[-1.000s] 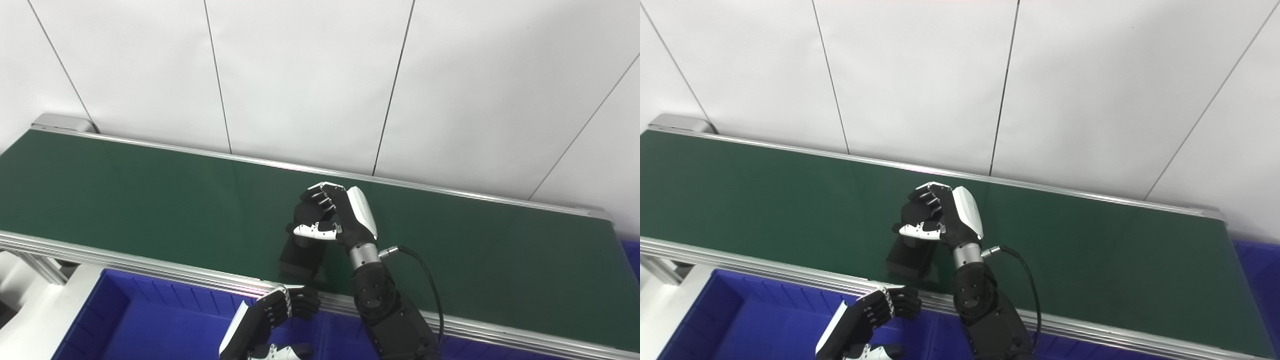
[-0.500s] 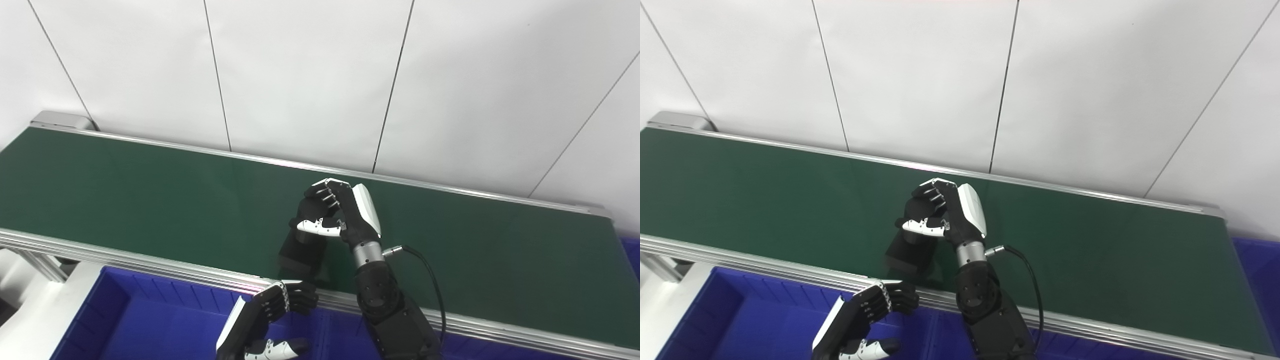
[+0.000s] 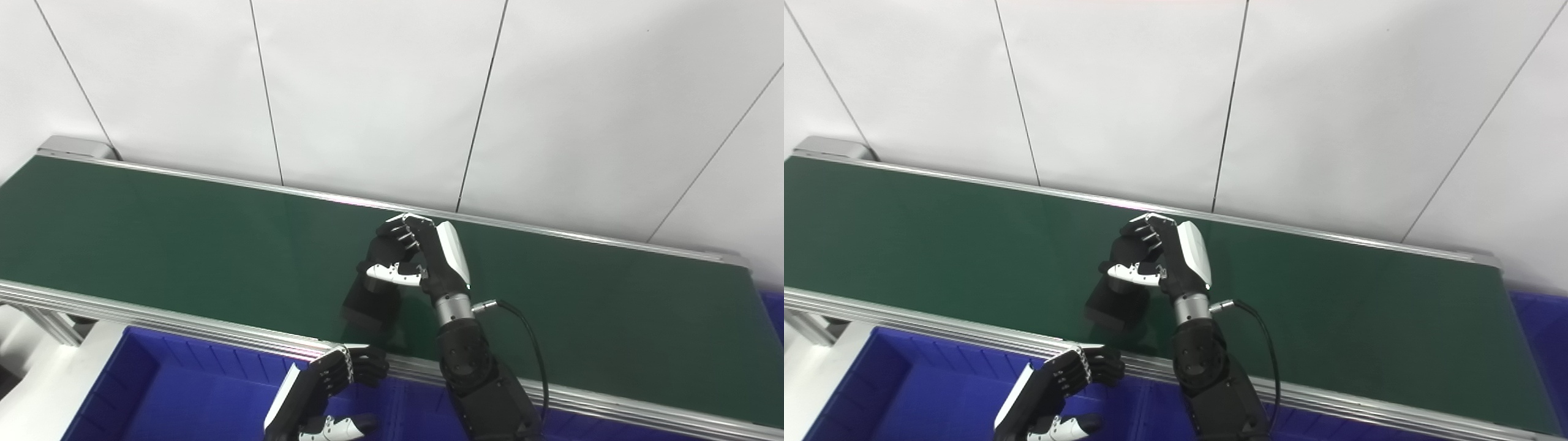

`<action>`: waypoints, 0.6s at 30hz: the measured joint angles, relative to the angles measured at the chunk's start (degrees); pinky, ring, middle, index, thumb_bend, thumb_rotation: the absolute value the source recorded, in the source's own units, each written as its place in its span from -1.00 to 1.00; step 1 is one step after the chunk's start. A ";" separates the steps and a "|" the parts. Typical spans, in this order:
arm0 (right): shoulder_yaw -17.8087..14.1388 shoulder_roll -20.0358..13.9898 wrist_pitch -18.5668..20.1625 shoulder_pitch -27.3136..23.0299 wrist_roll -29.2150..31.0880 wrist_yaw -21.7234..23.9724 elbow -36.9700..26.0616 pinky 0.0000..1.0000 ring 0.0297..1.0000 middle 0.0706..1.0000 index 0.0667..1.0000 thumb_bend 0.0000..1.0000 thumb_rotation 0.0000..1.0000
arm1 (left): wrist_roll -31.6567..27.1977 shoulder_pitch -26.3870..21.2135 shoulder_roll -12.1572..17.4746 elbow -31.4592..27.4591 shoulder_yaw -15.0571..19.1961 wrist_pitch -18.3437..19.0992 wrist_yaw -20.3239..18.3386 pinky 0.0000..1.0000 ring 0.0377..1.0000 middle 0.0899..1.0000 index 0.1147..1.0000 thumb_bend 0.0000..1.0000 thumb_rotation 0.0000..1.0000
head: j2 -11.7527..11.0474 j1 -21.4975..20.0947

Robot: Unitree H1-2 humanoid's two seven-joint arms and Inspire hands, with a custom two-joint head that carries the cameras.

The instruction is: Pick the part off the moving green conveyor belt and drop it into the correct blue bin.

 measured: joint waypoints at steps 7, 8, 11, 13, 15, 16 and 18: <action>-1.31 -0.08 0.67 1.20 -0.04 0.30 -8.29 -0.31 -0.15 -0.04 -0.02 -0.01 -1.00 | 0.00 -0.04 0.08 0.01 0.32 0.02 0.00 0.19 0.23 0.22 0.25 0.90 -0.02 | -0.26 -0.26; -1.40 -0.09 0.70 1.26 -0.05 0.31 -8.93 -0.31 -0.15 -0.04 -0.02 -0.01 -1.00 | 0.00 -0.04 0.09 0.01 0.34 0.02 0.00 0.19 0.23 0.22 0.25 0.90 -0.01 | -0.26 -0.26; -2.06 -0.30 1.35 1.37 -0.22 0.53 -12.25 -0.31 -0.15 -0.04 -0.02 0.00 -1.00 | 0.00 -0.07 0.12 0.01 0.47 0.02 0.00 0.18 0.23 0.23 0.25 0.88 -0.02 | -0.44 -0.70; -2.81 -0.51 1.68 1.52 -0.01 1.34 -14.47 -0.31 -0.15 -0.04 -0.02 -0.01 -1.00 | -0.01 -0.08 0.18 0.01 0.56 0.03 -0.02 0.19 0.23 0.23 0.25 0.87 -0.03 | -0.53 -0.88; -3.42 -0.71 2.09 1.86 0.48 1.73 -16.27 -0.31 -0.15 -0.03 -0.02 -0.01 -1.00 | -0.02 -0.08 0.35 0.02 0.67 0.03 -0.04 0.19 0.24 0.23 0.26 0.88 -0.03 | -0.53 -0.88; -3.83 -0.73 2.48 2.10 0.89 2.14 -17.25 -0.32 -0.15 -0.03 -0.02 -0.01 -1.00 | -0.02 -0.09 0.50 0.03 0.74 0.04 -0.05 0.19 0.24 0.23 0.26 0.88 -0.02 | -0.53 -1.23; -4.29 -0.97 3.02 2.42 1.04 2.53 -18.61 -0.31 -0.16 -0.04 -0.02 -0.01 -1.00 | -0.02 -0.10 0.88 0.04 0.86 0.05 -0.09 0.20 0.25 0.23 0.26 0.87 -0.03 | -0.70 -1.93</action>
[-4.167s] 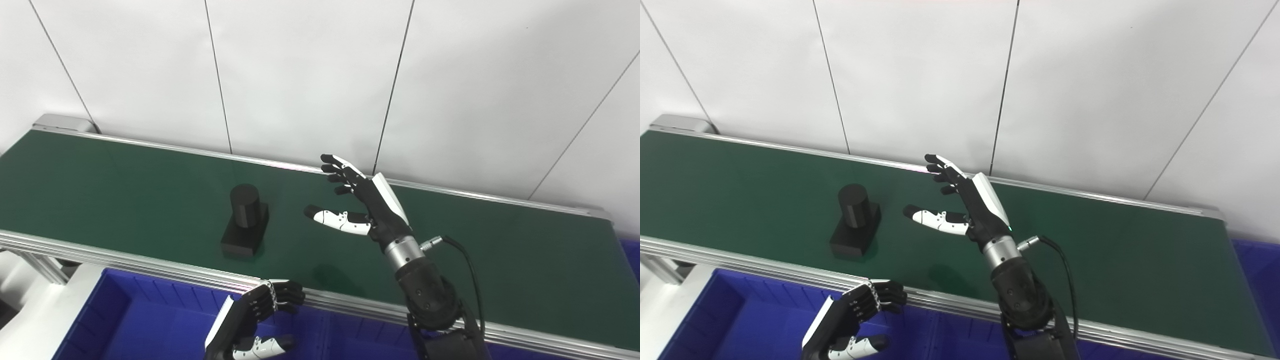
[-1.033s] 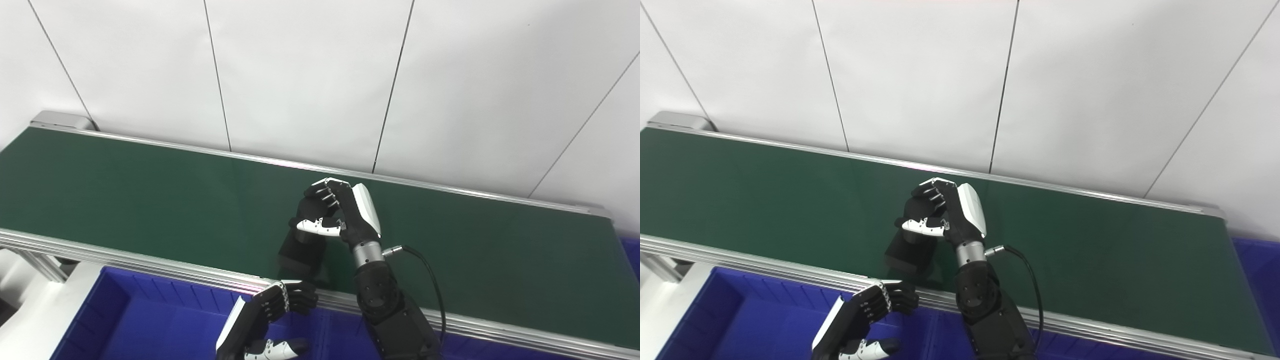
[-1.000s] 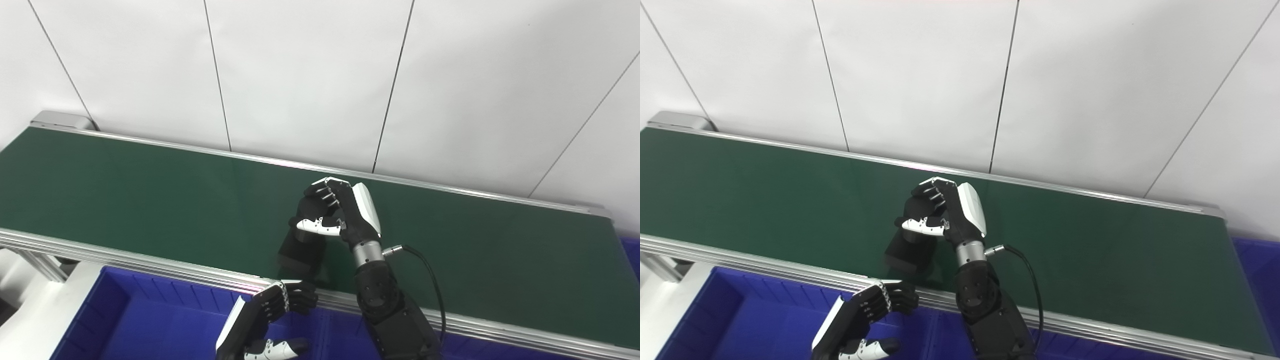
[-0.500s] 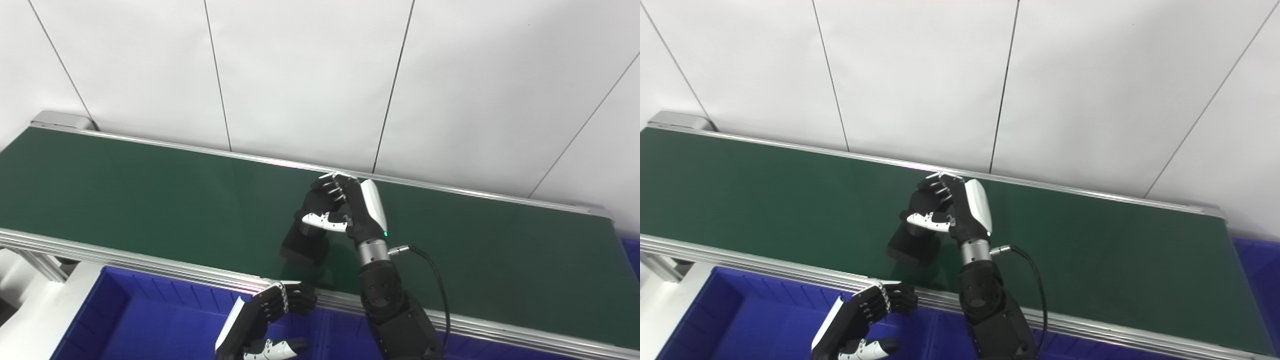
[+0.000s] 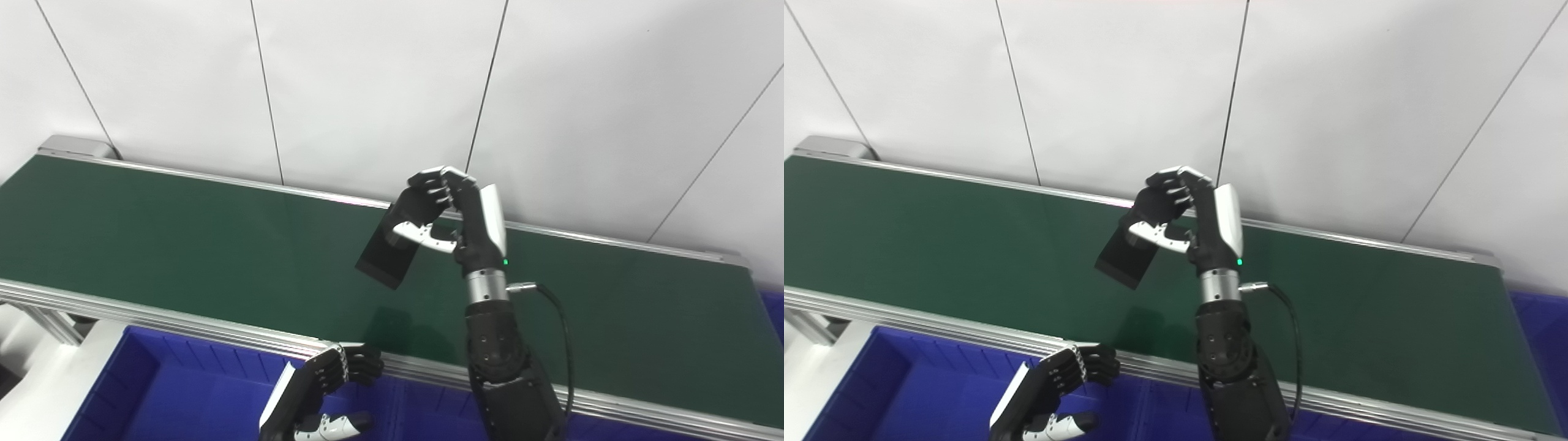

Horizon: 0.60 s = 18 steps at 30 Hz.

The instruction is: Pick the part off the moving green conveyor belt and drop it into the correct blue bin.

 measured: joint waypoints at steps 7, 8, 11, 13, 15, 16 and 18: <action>-1.73 -1.67 3.06 2.06 0.54 2.04 -8.75 -0.32 -0.17 -0.05 -0.04 0.00 -1.00 | -0.98 -0.08 0.34 0.25 0.31 0.00 -0.22 0.19 0.25 0.23 0.26 0.87 -0.04 | -0.26 -0.97; -1.96 -1.88 3.54 2.55 0.71 2.55 -10.39 -0.32 -0.17 -0.06 -0.04 0.00 -1.00 | -0.98 -0.14 0.38 0.30 0.31 0.00 -0.23 0.19 0.25 0.23 0.26 0.87 -0.04 | -0.26 -0.97; -2.27 -2.41 4.67 4.01 1.08 3.75 -13.48 -0.30 -0.16 -0.06 -0.06 0.00 -1.00 | -0.99 -0.39 0.42 0.42 0.41 0.00 -0.27 0.19 0.25 0.23 0.26 0.88 -0.04 | -0.53 -1.58; -2.40 -2.66 5.32 5.05 0.88 4.03 -15.56 -0.31 -0.15 -0.04 -0.12 0.00 -1.00 | -1.29 -0.47 0.48 0.59 0.49 -0.01 -0.29 0.19 0.25 0.23 0.26 0.89 -0.03 | -0.44 -1.67; -2.81 -2.67 6.54 5.87 0.44 4.05 -17.78 -0.32 -0.12 -0.03 -0.17 0.00 -1.00 | -1.44 -0.68 0.62 1.01 0.54 -0.01 -0.32 0.19 0.25 0.23 0.26 0.90 -0.03 | -0.53 -1.93; -3.05 -2.70 7.23 6.20 0.42 4.15 -18.95 -0.32 -0.12 -0.02 -0.19 0.00 -1.00 | -1.51 -0.72 0.70 1.06 0.57 -0.01 -0.33 0.20 0.25 0.23 0.26 0.90 -0.03 | -0.53 -2.37; -3.49 -2.89 8.00 6.79 0.47 4.69 -21.13 -0.32 -0.13 -0.01 -0.20 0.00 -1.00 | -1.52 -0.78 0.82 1.05 0.63 -0.01 -0.35 0.20 0.25 0.23 0.26 0.90 -0.02 | -0.53 -2.38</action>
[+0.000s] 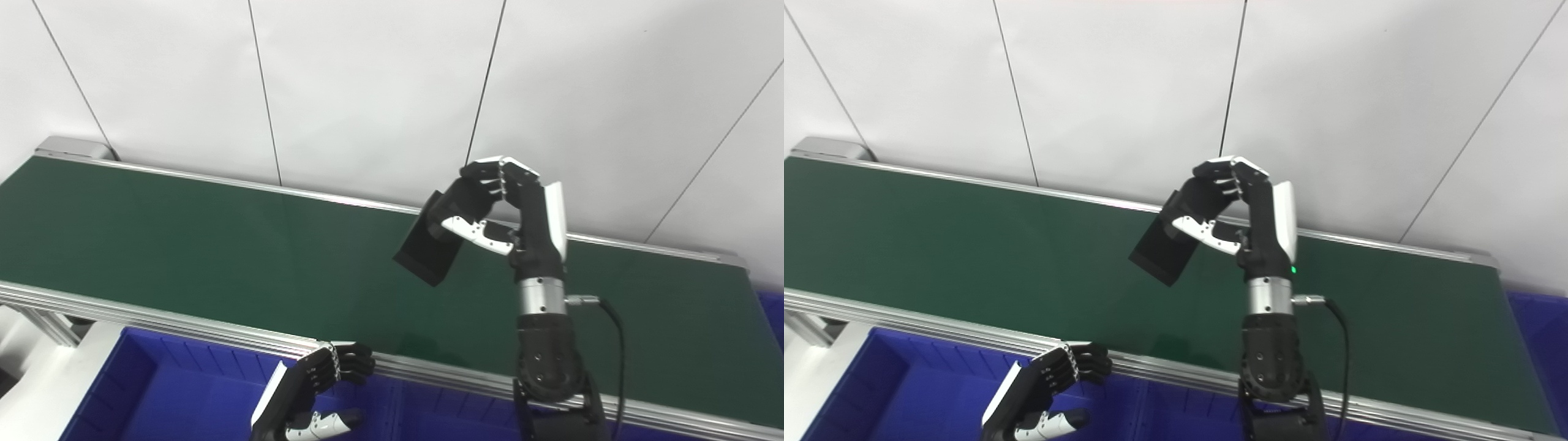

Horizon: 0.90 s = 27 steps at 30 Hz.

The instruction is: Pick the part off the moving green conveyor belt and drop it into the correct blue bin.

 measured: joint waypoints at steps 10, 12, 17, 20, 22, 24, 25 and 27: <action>-1.93 -2.48 2.96 4.39 0.58 3.69 -12.23 -0.30 -0.13 -0.02 -0.20 0.00 -1.00 | -1.27 -0.10 0.55 -0.02 0.43 0.00 -0.41 0.21 0.25 0.24 0.26 0.88 -0.02 | 0.61 -3.78; -2.42 -2.89 3.10 6.08 0.67 4.26 -14.59 -0.31 -0.12 -0.01 -0.20 0.00 -1.00 | -1.55 -0.06 0.70 -0.03 0.50 0.00 -0.44 0.22 0.25 0.23 0.26 0.88 -0.01 | 0.70 -4.66; -3.51 -3.84 5.07 10.26 0.74 5.98 -20.34 -0.37 -0.13 0.02 -0.16 -0.01 -1.00 | -1.89 -0.35 1.34 -0.03 0.65 0.00 -0.80 0.21 0.25 0.24 0.26 0.86 -0.02 | 1.32 -6.32; -4.46 -4.33 6.30 11.84 1.77 6.88 -23.37 -0.38 -0.14 0.02 -0.15 -0.01 -1.00 | -1.94 -0.32 1.55 -0.10 0.69 -0.01 -1.04 0.21 0.25 0.24 0.26 0.84 -0.01 | 1.67 -6.94; -5.10 -4.74 6.51 13.15 2.74 7.59 -25.29 -0.39 -0.14 0.03 -0.14 -0.01 -1.00 | -1.93 -0.29 1.71 -0.21 0.75 -0.01 -1.07 0.20 0.25 0.24 0.26 0.83 -0.01 | 1.93 -7.38; -5.53 -5.09 6.78 14.71 3.34 7.96 -26.82 -0.39 -0.14 0.03 -0.14 -0.01 -1.00 | -1.93 -0.26 1.84 -0.61 0.81 -0.01 -1.07 0.20 0.25 0.24 0.26 0.82 -0.01 | 2.63 -7.73; -5.75 -5.17 7.20 15.75 3.57 8.10 -27.51 -0.40 -0.15 0.03 -0.14 -0.01 -1.00 | -1.95 -0.24 1.88 -0.92 0.83 -0.01 -1.07 0.21 0.25 0.24 0.26 0.84 -0.01 | 2.90 -7.91; -6.30 -5.20 7.41 17.74 4.08 8.27 -28.78 -0.40 -0.15 0.03 -0.13 -0.01 -1.00 | -2.11 -0.23 1.95 -1.22 0.89 0.02 -1.10 0.21 0.25 0.24 0.26 0.85 -0.02 | 3.51 -7.91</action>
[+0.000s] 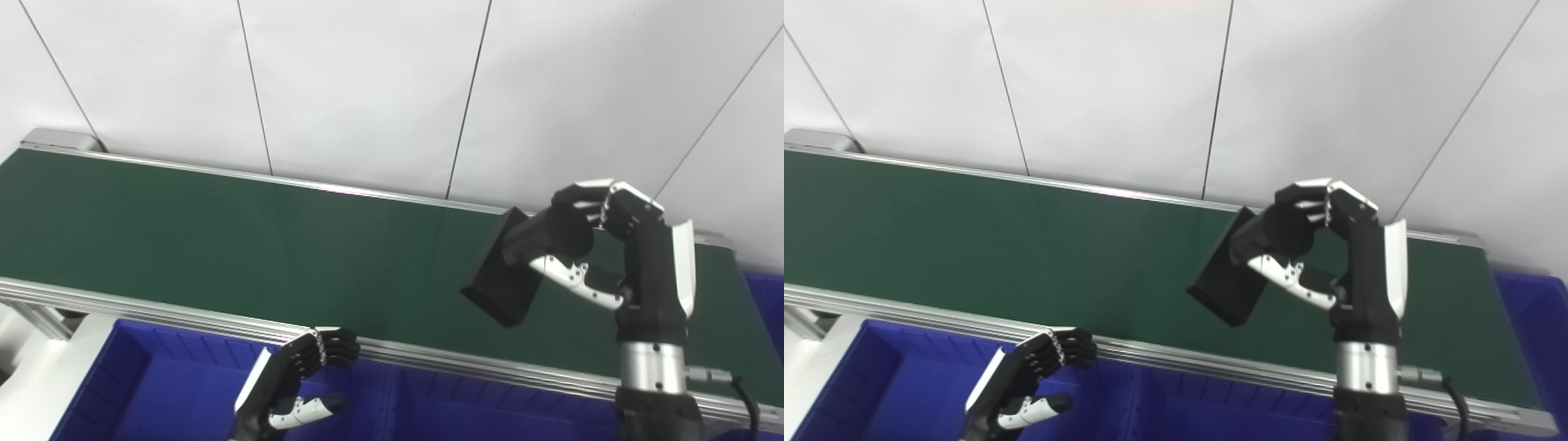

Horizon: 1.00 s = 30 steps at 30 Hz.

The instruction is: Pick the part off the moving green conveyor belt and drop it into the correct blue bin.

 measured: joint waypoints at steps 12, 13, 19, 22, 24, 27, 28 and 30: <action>0.13 1.23 0.28 13.65 1.24 0.21 -4.28 -0.33 -0.14 0.00 -0.15 0.00 -1.00 | -1.09 0.81 0.77 -3.72 0.16 2.21 -0.44 0.22 0.25 0.21 0.25 0.88 0.00 | 3.35 -2.02; 0.37 1.41 0.27 14.86 1.20 0.18 -4.20 -0.33 -0.14 0.00 -0.15 0.00 -1.00 | -1.17 0.84 0.81 -3.94 0.18 2.50 -0.47 0.22 0.25 0.21 0.25 0.89 -0.01 | 3.35 -2.02; 1.39 2.23 -0.28 18.72 0.41 -0.73 0.11 -0.29 -0.15 0.00 -0.17 0.00 -1.00 | -2.09 0.86 1.52 -5.12 0.35 4.17 -0.60 0.20 0.25 0.21 0.24 0.92 0.00 | 4.93 -3.25; 1.83 2.10 -1.73 19.53 -0.02 -1.14 3.77 -0.25 -0.16 -0.03 -0.19 0.00 -1.00 | -2.33 0.83 1.50 -6.35 0.48 5.27 -0.60 0.19 0.24 0.21 0.24 0.93 0.00 | 6.33 -3.78; 2.23 2.07 -1.96 19.70 -1.27 -1.62 5.84 -0.19 -0.16 -0.04 -0.19 0.00 -1.00 | -2.33 0.98 1.52 -7.14 0.44 6.12 -0.60 0.19 0.24 0.21 0.23 0.92 0.00 | 6.42 -3.87; 2.54 2.05 -2.01 19.72 -2.24 -2.10 7.69 -0.15 -0.15 -0.05 -0.22 0.00 -1.00 | -2.33 1.18 1.52 -8.42 0.53 7.10 -0.60 0.18 0.24 0.20 0.23 0.90 0.02 | 7.65 -4.48; 2.68 2.04 -2.10 19.67 -2.29 -2.17 8.14 -0.16 -0.15 -0.06 -0.22 0.00 -1.00 | -2.33 1.28 1.55 -8.70 0.56 7.45 -0.60 0.18 0.24 0.20 0.24 0.90 0.02 | 7.65 -4.48; 3.04 1.92 -2.44 19.50 -2.53 -2.37 9.45 -0.17 -0.14 -0.07 -0.23 0.00 -1.00 | -2.31 1.52 1.61 -9.31 0.59 7.76 -0.60 0.17 0.23 0.20 0.24 0.89 0.02 | 7.92 -4.75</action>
